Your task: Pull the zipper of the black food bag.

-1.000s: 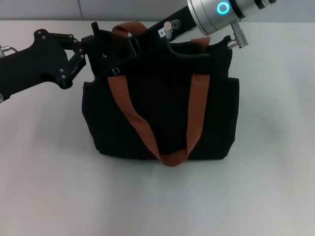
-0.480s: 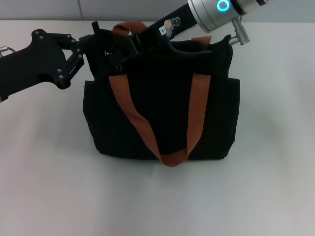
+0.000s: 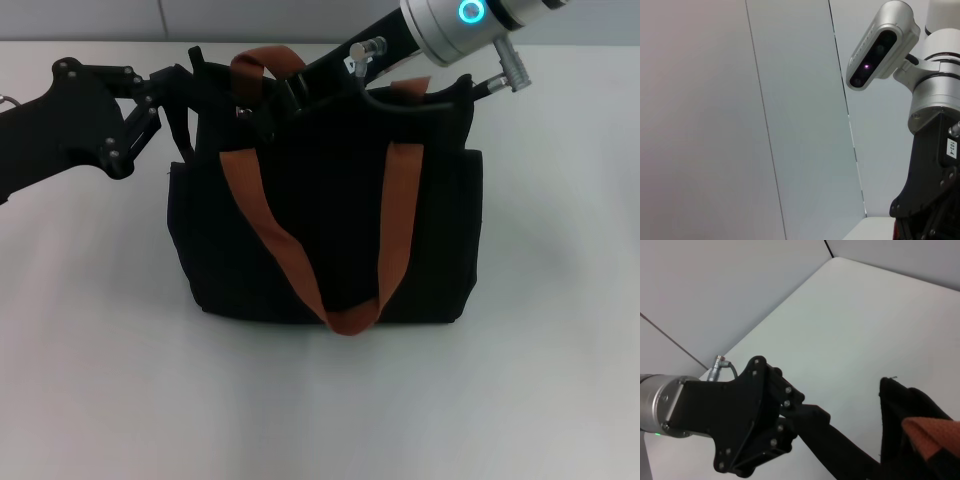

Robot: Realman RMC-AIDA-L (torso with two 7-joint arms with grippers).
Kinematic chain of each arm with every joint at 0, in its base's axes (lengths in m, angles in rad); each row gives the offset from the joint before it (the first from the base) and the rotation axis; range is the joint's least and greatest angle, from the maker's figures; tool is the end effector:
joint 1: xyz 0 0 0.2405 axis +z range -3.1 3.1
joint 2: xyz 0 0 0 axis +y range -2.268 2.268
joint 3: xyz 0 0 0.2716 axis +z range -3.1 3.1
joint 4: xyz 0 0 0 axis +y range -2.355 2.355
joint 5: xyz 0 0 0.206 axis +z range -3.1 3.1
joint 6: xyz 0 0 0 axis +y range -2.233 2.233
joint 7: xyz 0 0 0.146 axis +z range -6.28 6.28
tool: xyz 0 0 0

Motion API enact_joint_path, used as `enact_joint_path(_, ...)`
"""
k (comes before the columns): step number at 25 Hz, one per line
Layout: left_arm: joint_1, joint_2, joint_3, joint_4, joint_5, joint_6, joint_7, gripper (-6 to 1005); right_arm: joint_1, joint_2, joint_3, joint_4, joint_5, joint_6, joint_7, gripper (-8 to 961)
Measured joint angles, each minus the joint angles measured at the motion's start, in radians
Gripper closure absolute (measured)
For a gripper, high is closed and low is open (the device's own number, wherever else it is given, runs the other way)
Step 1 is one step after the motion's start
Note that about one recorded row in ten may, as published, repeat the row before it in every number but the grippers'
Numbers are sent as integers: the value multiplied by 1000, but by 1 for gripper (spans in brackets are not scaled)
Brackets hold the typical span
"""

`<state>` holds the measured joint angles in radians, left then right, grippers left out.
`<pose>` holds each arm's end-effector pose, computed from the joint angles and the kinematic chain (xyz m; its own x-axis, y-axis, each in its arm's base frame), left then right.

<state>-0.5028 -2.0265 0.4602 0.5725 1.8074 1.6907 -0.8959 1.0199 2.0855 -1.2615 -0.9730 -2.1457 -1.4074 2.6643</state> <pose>-0.2776 0.3340 0.0461 0.7662 -0.1480 0.6254 0.2400 -0.8369 -0.4920 0.0442 0.4076 -0.0503 0.7376 -0.6677 -0.1006 -0.6733 -0.7386 -0.0342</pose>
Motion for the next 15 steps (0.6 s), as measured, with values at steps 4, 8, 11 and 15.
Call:
enact_joint_path(4,4,1,0,1,-7,2,0,938,-15,-1,3,-28,-26,-8,20,955)
enact_joint_path(8,7,3,0,3,-13,4,0,937,-34,-2,7,-59,-39,-21,30,953)
enact_joint_path(11,7,2,0,6,-13,4,0,937,-52,-3,9,-92,-62,-41,43,952)
enact_joint_path(15,7,2,0,7,-13,4,0,936,-101,-3,15,-171,-97,-71,73,952)
